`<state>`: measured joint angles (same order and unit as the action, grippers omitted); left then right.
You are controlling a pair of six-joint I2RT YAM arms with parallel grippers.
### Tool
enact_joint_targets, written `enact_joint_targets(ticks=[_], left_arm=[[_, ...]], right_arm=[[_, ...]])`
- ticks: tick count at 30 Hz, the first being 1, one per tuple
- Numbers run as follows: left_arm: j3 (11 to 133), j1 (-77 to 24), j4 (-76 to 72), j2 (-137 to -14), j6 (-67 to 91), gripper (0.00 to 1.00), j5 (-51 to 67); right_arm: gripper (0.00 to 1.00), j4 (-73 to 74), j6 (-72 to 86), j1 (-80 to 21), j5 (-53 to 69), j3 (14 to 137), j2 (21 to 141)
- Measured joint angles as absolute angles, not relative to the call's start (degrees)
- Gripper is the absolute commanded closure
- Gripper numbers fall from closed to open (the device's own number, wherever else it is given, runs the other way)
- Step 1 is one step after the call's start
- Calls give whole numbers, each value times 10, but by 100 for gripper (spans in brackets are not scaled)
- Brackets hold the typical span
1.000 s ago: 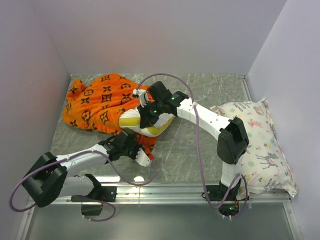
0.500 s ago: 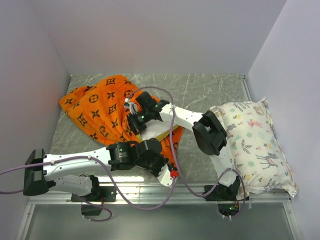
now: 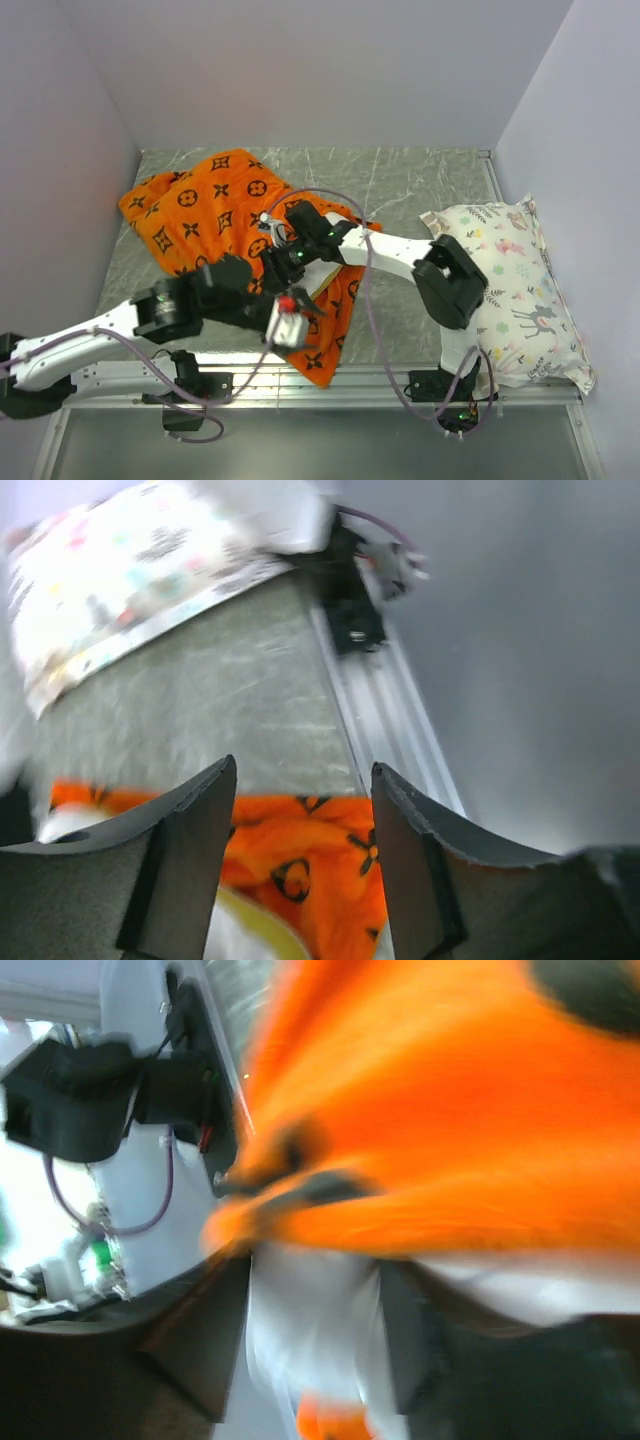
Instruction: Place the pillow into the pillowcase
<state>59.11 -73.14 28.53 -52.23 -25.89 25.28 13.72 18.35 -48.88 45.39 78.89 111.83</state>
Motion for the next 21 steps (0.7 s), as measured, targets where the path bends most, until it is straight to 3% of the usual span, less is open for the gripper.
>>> enact_joint_targets(ticks=[6, 12, 16, 21], left_arm=[[630, -493, 327, -486, -172, 44, 299], [652, -319, 332, -499, -90, 47, 330], [657, -261, 316, -562, -74, 36, 305], [688, -262, 295, -752, -96, 21, 254]], right_arm=[[34, 234, 100, -484, 387, 731, 975], [36, 314, 46, -397, 347, 674, 872], [33, 316, 55, -296, 321, 627, 832], [31, 296, 93, -216, 296, 623, 879]])
